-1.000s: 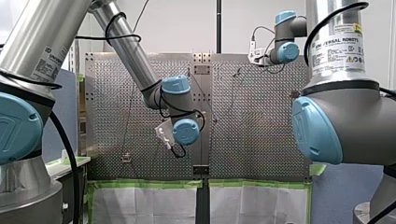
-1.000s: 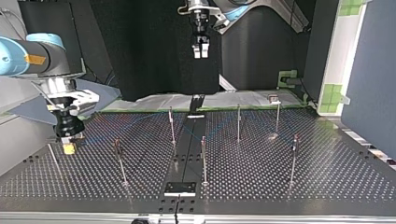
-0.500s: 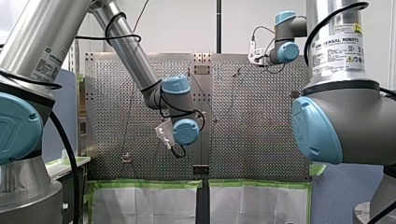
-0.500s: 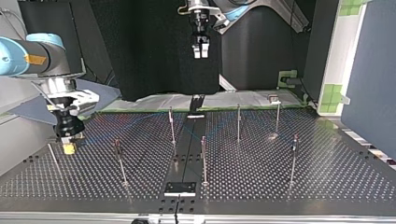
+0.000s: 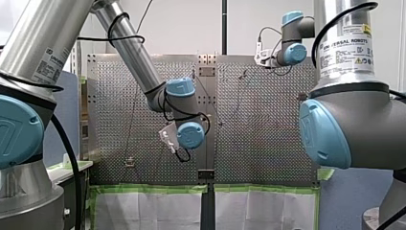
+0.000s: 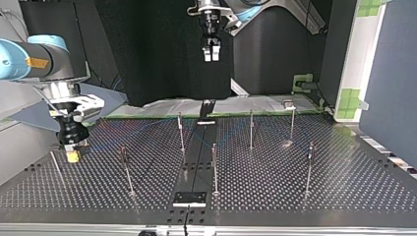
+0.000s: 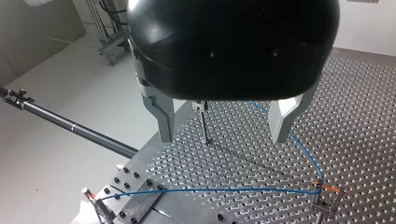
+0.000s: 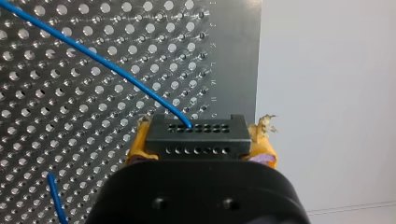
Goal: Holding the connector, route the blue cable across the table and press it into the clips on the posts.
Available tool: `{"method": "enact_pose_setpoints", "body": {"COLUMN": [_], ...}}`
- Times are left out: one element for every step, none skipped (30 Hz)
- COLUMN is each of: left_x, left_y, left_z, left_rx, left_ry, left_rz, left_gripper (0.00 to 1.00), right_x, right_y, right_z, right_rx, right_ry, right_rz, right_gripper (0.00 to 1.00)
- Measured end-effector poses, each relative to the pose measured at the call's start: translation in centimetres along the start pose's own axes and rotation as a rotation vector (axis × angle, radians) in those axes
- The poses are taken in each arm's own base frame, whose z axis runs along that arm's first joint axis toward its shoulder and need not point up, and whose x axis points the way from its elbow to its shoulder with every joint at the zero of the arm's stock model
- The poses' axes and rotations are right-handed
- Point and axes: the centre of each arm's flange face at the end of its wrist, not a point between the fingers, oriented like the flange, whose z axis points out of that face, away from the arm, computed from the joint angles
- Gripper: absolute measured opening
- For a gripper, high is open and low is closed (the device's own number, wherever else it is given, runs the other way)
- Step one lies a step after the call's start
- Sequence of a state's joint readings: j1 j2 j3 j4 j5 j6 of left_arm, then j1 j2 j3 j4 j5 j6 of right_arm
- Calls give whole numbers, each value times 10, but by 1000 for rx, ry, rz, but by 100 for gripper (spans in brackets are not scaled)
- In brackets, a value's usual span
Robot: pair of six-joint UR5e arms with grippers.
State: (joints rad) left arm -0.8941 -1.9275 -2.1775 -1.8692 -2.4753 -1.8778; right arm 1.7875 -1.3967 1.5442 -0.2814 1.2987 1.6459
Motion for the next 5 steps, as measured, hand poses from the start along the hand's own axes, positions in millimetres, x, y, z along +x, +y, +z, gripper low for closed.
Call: {"method": "enact_pose_setpoints", "body": {"left_x": [0,0,0,0,0], "left_y": [0,0,0,0,0], "left_z": [0,0,0,0,0], "left_rx": [0,0,0,0,0], "left_ry": [0,0,0,0,0], "left_rz": [0,0,0,0,0], "left_gripper": [100,100,100,100,100], "right_x": [0,0,0,0,0], "right_y": [0,0,0,0,0], "right_z": [0,0,0,0,0], "right_rx": [0,0,0,0,0], "right_ry": [0,0,0,0,0], "right_rz": [0,0,0,0,0], "right_gripper": [0,0,0,0,0]}}
